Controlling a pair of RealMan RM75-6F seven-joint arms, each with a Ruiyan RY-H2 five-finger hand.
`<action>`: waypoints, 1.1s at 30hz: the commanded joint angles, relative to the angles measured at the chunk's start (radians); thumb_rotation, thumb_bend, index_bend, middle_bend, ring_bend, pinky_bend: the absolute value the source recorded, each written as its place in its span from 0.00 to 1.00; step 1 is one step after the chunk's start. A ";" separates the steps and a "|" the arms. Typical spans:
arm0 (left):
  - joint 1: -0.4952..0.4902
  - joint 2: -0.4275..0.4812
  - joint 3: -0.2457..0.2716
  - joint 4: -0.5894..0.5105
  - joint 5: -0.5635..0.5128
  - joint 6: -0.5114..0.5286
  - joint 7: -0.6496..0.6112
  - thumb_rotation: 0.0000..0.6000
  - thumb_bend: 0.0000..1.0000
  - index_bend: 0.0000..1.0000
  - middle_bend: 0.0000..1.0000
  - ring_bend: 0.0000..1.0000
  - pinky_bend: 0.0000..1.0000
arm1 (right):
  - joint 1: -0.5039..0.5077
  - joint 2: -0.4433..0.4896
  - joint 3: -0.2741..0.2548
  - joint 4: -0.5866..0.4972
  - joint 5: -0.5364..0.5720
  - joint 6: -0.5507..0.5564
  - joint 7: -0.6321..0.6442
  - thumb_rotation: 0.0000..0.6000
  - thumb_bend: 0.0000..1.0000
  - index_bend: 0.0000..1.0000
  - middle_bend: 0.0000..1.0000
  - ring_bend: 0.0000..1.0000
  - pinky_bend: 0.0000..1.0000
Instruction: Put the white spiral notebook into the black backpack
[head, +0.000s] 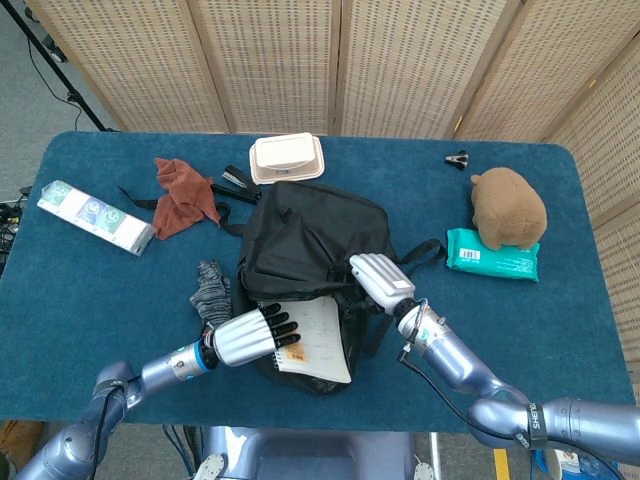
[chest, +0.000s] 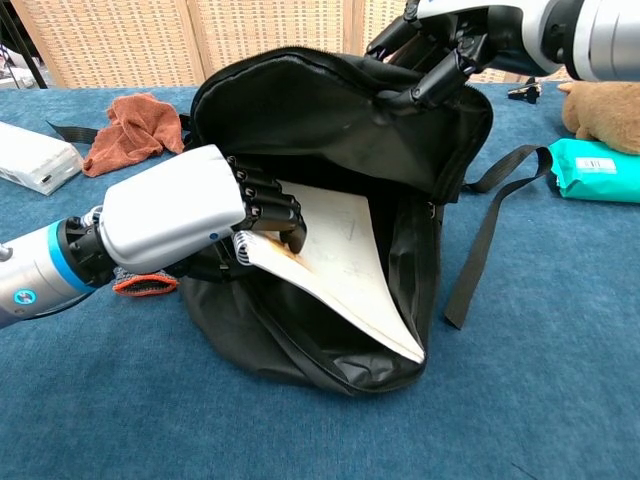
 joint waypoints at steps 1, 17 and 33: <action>-0.002 0.002 -0.001 0.014 -0.021 -0.038 0.032 1.00 0.60 0.81 0.66 0.50 0.54 | 0.001 0.001 -0.005 -0.003 0.001 0.004 -0.001 1.00 0.63 0.63 0.61 0.58 0.65; -0.004 -0.013 -0.039 0.006 -0.127 -0.248 0.198 1.00 0.61 0.80 0.66 0.51 0.55 | -0.014 0.002 -0.032 -0.016 -0.035 0.010 0.038 1.00 0.63 0.63 0.61 0.58 0.65; -0.002 0.005 -0.035 -0.048 -0.157 -0.246 0.210 1.00 0.54 0.46 0.36 0.29 0.55 | -0.019 0.010 -0.041 -0.012 -0.053 0.018 0.057 1.00 0.63 0.63 0.61 0.58 0.65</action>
